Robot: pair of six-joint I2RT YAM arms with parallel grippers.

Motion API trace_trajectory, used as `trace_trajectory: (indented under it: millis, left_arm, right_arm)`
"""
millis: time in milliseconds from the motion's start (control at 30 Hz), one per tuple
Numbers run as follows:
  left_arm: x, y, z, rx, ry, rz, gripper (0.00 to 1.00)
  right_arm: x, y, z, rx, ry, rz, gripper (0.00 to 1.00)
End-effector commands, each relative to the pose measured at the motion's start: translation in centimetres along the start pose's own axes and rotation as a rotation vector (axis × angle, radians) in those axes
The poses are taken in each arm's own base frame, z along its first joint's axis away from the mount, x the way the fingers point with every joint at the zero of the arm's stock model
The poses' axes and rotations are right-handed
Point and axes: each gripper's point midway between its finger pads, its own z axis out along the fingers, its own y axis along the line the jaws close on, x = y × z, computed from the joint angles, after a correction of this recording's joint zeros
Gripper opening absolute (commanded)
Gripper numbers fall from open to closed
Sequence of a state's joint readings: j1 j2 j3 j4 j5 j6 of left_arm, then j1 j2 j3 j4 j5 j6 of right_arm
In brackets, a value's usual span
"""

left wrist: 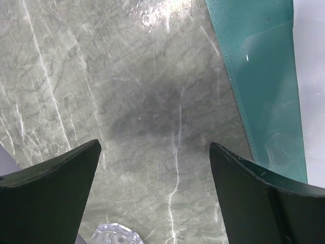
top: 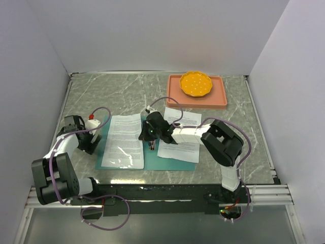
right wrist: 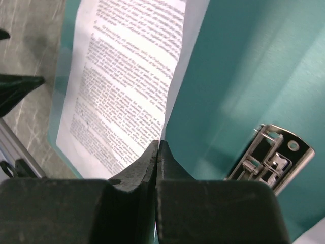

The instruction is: Put the files into the folder

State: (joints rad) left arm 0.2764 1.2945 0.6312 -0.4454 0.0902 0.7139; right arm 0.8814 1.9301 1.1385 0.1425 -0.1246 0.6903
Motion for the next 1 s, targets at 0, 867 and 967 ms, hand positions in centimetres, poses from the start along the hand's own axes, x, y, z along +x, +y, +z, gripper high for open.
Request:
trace_trajectory:
  millis: [0, 867, 967]
  left_arm:
    - [1.4, -1.3, 0.0, 0.072, 0.062, 0.017, 0.96]
    - [2.4, -0.3, 0.9, 0.025, 0.117, 0.02, 0.96]
    - [2.7, -0.4, 0.9, 0.019, 0.125, 0.028, 0.96]
  right_arm:
    - [-2.1, 1.7, -1.3, -0.016, -0.098, 0.086, 0.0]
    - [0.3, 3.0, 1.0, -0.011, -0.035, 0.165, 0.0]
    - [0.3, 3.5, 1.0, 0.008, -0.042, 0.164, 0.0]
